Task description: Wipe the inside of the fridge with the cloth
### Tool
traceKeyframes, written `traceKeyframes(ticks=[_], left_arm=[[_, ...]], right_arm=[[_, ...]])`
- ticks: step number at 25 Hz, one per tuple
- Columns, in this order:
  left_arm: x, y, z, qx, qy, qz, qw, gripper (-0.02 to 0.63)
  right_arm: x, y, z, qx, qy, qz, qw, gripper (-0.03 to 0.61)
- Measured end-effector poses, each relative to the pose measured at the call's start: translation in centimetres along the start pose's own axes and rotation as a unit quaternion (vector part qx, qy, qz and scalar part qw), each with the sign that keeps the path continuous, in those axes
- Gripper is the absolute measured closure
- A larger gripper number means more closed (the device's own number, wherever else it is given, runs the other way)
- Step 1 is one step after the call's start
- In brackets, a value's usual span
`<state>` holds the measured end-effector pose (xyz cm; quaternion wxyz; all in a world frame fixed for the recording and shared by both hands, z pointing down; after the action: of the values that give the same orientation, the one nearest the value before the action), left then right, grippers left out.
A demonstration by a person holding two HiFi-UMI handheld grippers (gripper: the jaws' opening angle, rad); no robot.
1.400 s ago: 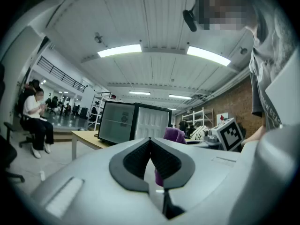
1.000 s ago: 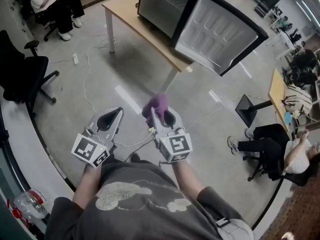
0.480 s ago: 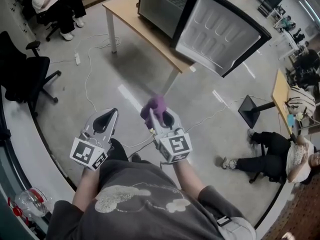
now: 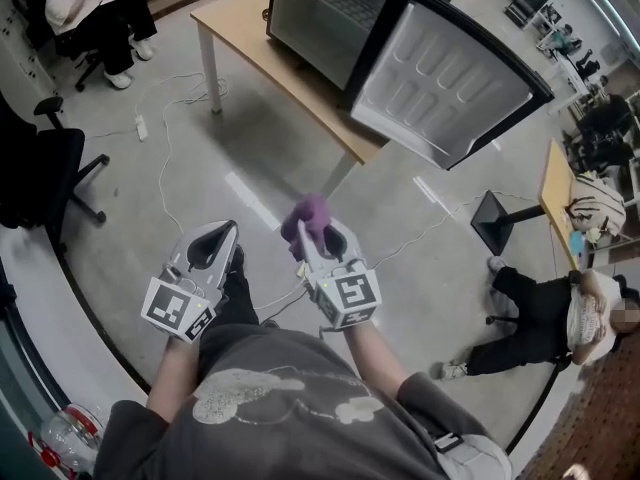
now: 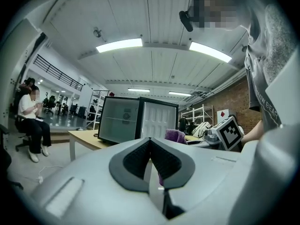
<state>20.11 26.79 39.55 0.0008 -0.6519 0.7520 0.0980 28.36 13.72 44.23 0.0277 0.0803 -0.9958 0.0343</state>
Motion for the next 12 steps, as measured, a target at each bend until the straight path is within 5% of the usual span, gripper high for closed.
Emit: traceKeyframes(ticks=[12], left_arm=[[10.2,11.5,1.2,0.005,0.004,-0.055,0.9985,0.595]], right_arm=[[14.5,-5.6,2.7,-0.007,-0.006,-0.045,0.999,0.503]])
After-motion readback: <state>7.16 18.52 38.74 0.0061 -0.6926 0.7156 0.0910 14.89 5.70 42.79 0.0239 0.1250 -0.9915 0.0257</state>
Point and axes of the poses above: the fingertips, and each gripper's own axes: x forward along the fingers, y to its left, z out of its top, the point moved 3 cm from there along -x, backward along the fingers, and after that the axes turned 7 degrees about -y, right-handed, at the moved point
